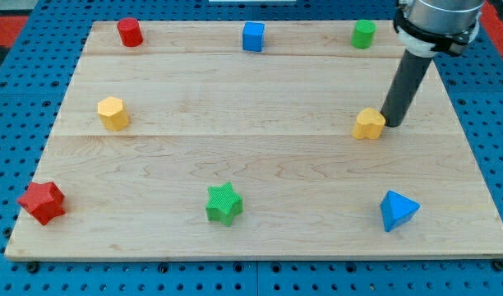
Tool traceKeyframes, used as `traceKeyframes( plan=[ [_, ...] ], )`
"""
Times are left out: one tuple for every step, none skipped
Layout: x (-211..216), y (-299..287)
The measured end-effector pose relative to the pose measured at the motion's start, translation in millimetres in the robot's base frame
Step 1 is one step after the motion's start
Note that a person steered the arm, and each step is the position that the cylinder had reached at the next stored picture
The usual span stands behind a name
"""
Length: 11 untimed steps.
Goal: Push the yellow heart towards the green star
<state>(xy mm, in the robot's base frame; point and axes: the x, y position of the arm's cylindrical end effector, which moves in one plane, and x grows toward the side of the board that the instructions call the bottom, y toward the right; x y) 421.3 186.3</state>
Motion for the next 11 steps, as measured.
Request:
traceKeyframes(
  plan=[
    [-7.5,-3.6],
    [-11.1,-3.8],
    [-11.9,-3.6],
    [-12.7,-4.1],
    [-15.6,-4.1],
    [-21.3,-4.1],
    [-17.0,-33.9],
    [-15.6,-53.5],
    [-15.6,-53.5],
    [-15.6,-54.6],
    [-19.8,-54.8]
  ],
)
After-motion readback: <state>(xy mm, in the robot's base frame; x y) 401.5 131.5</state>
